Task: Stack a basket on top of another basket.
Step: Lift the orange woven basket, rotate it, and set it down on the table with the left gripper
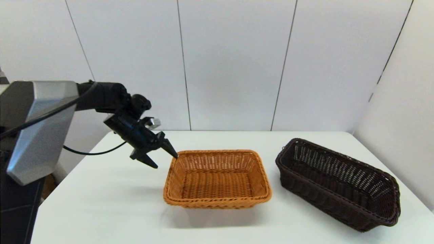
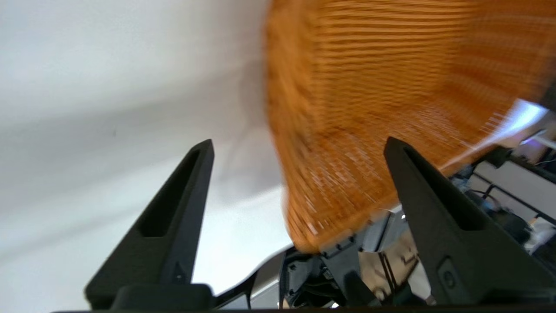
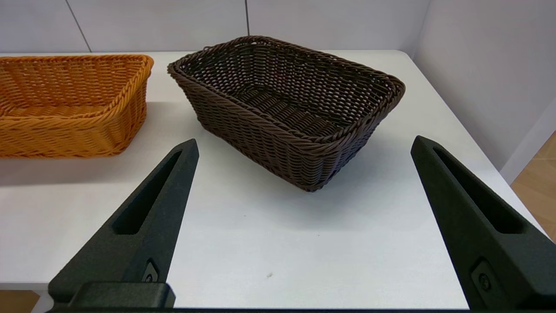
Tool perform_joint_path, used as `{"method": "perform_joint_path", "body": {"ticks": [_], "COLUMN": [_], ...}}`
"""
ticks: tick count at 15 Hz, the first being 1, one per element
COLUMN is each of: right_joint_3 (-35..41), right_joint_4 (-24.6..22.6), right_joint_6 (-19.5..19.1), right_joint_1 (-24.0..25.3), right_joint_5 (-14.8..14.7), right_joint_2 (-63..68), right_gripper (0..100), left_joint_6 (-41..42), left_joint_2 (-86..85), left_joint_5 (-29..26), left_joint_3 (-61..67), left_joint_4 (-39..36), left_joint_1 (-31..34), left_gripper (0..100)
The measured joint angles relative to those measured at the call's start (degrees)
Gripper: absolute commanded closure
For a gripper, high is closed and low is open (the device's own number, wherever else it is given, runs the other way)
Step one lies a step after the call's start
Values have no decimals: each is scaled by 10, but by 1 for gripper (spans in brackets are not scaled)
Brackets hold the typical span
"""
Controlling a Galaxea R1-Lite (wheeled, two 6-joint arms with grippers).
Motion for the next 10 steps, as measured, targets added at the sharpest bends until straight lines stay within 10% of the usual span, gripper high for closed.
{"method": "perform_joint_path", "body": {"ticks": [10], "right_joint_3": [0], "right_joint_4": [0], "right_joint_6": [0], "right_joint_1": [0], "right_joint_5": [0], "right_joint_2": [0], "right_gripper": [0], "left_joint_6": [-9], "left_joint_2": [-458], "left_joint_5": [66], "left_joint_3": [111], "left_joint_4": [71], "left_joint_1": [112], "left_gripper": [0]}}
